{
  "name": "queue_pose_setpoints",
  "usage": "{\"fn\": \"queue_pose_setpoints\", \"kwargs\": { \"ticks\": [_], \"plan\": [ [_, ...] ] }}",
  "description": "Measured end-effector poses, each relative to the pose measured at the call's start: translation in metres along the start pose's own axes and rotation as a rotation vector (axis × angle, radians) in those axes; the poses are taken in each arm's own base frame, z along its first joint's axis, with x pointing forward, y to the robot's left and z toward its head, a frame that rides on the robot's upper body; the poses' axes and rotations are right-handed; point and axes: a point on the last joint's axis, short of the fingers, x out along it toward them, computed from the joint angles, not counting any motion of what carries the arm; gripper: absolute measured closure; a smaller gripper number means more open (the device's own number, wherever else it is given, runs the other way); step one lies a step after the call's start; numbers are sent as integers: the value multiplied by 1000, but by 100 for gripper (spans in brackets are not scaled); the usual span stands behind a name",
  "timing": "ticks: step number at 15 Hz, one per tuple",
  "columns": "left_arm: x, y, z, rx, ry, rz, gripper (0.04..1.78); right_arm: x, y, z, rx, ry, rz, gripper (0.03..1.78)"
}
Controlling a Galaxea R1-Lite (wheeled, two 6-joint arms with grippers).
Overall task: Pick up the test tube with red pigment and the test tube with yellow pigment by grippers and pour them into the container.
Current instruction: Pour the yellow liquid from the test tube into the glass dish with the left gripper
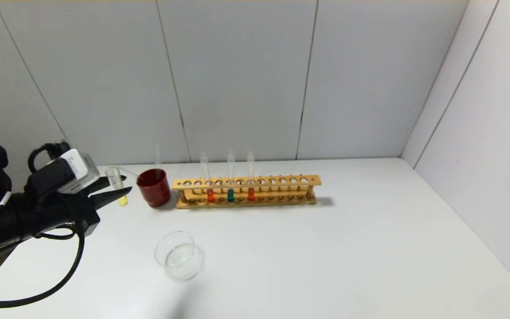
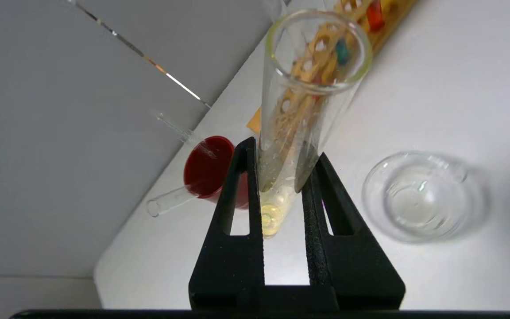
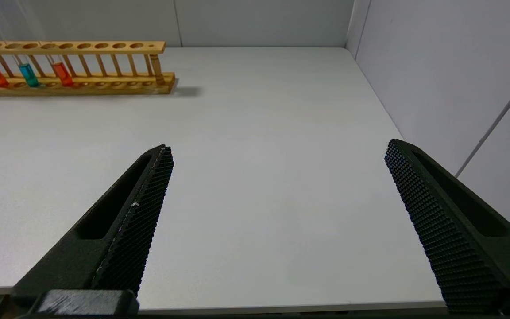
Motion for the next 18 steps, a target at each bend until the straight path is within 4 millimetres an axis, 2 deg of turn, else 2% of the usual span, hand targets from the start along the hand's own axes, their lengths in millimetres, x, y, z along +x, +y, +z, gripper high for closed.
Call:
{"fn": "queue_pose_setpoints", "kwargs": {
  "ticks": [7,14,18],
  "plan": [
    [10,-11,-20,393,81,-142,151,0,0,0,0,0,0,6],
    [15,-12,-25,686,76,-173,151,0,0,0,0,0,0,6],
    [25,-15,-31,802,63,-217,151,0,0,0,0,0,0,6]
  ]
}}
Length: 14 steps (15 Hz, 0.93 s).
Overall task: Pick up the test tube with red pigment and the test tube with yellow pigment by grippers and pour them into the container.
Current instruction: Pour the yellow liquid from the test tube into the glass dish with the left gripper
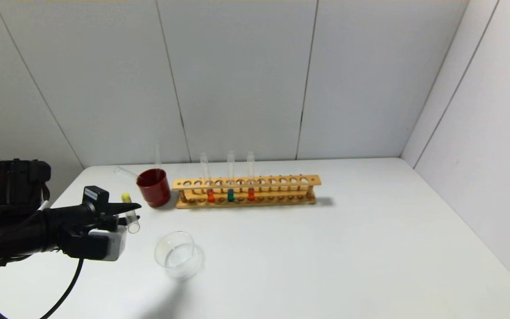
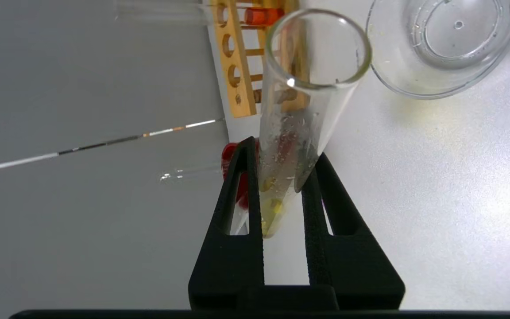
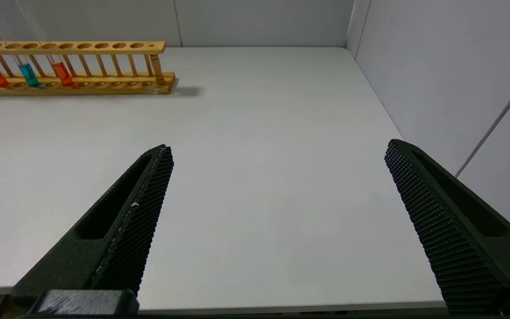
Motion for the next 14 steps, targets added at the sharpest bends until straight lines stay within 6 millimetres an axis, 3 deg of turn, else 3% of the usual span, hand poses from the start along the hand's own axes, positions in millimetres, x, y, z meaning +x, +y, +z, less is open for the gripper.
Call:
{"fn": "queue_pose_setpoints", "kwargs": {
  "ticks": [14],
  "plan": [
    [42,4,-16,176,54,-77,151,0,0,0,0,0,0,6]
  ]
}}
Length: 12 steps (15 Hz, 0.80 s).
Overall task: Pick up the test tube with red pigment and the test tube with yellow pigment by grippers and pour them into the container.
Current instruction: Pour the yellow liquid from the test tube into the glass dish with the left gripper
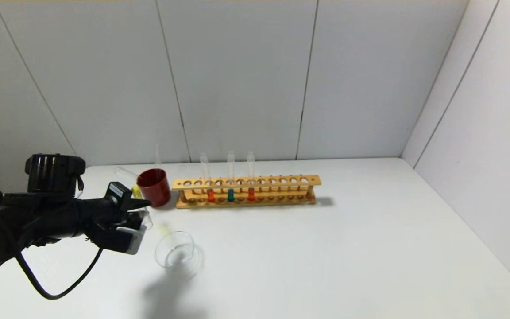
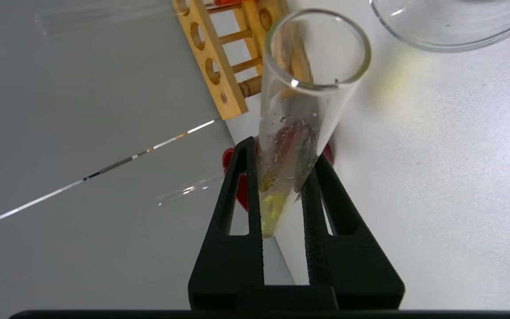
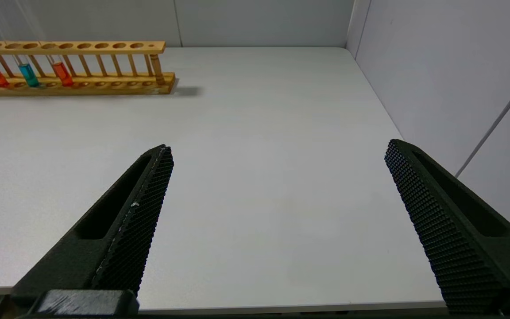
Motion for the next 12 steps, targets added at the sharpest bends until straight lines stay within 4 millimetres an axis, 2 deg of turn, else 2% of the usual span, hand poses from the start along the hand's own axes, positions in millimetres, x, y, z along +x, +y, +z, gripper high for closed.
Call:
{"fn": "queue_pose_setpoints", "kwargs": {
  "ticks": [5,12],
  "plan": [
    [12,-4,4,15,10,-38,151,0,0,0,0,0,0,6],
    [24,-4,-2,123,5,-52,151,0,0,0,0,0,0,6]
  ]
}}
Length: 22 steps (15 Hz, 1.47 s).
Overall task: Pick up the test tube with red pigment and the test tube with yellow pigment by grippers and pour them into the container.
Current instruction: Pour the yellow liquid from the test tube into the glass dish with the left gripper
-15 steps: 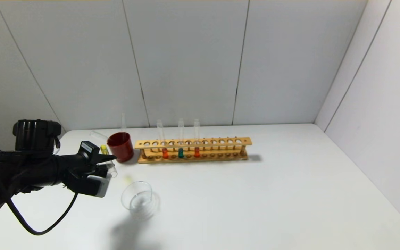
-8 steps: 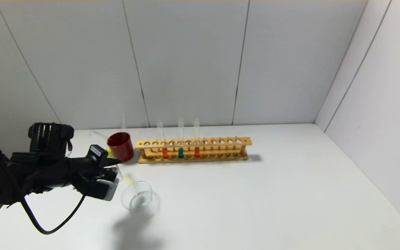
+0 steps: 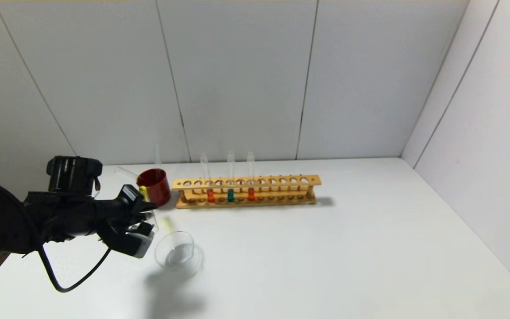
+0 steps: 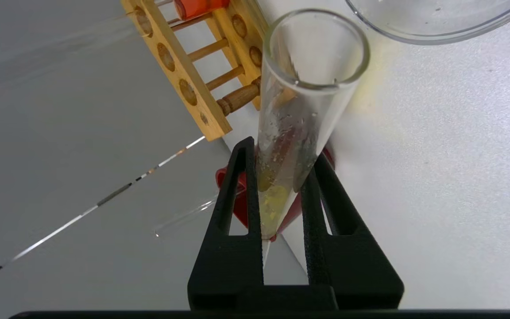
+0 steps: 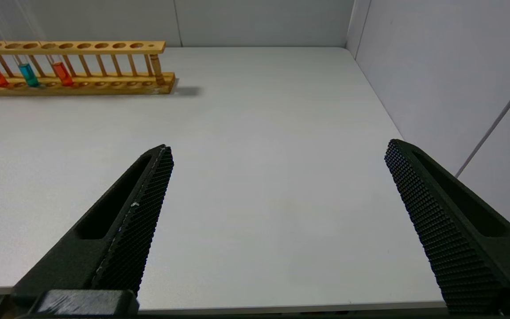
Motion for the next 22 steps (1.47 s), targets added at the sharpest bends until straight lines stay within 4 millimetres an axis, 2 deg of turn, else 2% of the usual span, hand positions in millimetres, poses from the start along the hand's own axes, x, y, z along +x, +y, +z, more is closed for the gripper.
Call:
{"fn": "queue_pose_setpoints", "kwargs": {
  "ticks": [14,22],
  "plan": [
    [14,-2,-4,75,-15,-14,151,0,0,0,0,0,0,6],
    [22,6,-2,170,-31,2,151,0,0,0,0,0,0,6]
  ]
}}
